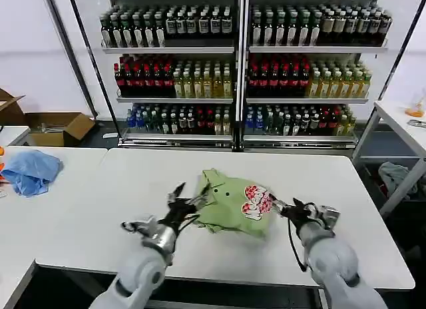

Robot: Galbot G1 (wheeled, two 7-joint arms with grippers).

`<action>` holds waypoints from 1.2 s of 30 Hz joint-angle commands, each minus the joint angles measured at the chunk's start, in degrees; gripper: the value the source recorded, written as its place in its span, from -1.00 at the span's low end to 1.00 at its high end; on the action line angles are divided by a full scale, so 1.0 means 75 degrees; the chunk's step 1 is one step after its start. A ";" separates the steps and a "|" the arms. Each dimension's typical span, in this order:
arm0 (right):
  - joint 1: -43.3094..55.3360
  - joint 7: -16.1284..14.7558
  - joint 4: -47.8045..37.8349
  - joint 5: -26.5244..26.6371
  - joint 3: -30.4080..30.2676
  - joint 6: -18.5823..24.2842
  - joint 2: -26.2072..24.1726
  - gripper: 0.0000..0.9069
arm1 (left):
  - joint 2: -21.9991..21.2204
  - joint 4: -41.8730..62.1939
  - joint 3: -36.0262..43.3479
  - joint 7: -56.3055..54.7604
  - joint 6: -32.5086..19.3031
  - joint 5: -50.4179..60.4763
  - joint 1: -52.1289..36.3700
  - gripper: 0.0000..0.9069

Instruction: Fold and organize the clothes.

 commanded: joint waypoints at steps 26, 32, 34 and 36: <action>0.4406 -0.0226 -0.5860 -0.0831 -0.1571 -0.0147 0.1623 -1.00 | 0.0319 -0.0956 -0.1926 -0.0035 -0.0254 -0.0062 0.1881 1.00; 0.3602 -0.1433 -0.4658 -0.3021 -0.1768 -0.0099 0.1128 1.00 | 0.0354 -0.0955 -0.1919 -0.0009 -0.0252 -0.0002 0.1877 1.00; 0.3128 -0.1431 -0.4096 -0.3596 -0.1749 0.0262 0.0936 1.00 | 0.0383 -0.0959 -0.1912 0.0008 -0.0258 0.0027 0.1889 1.00; 0.2424 -0.1313 -0.3391 -0.4352 -0.1606 0.1046 0.0681 1.00 | 0.0398 -0.0958 -0.1883 0.0024 -0.0264 0.0044 0.1897 1.00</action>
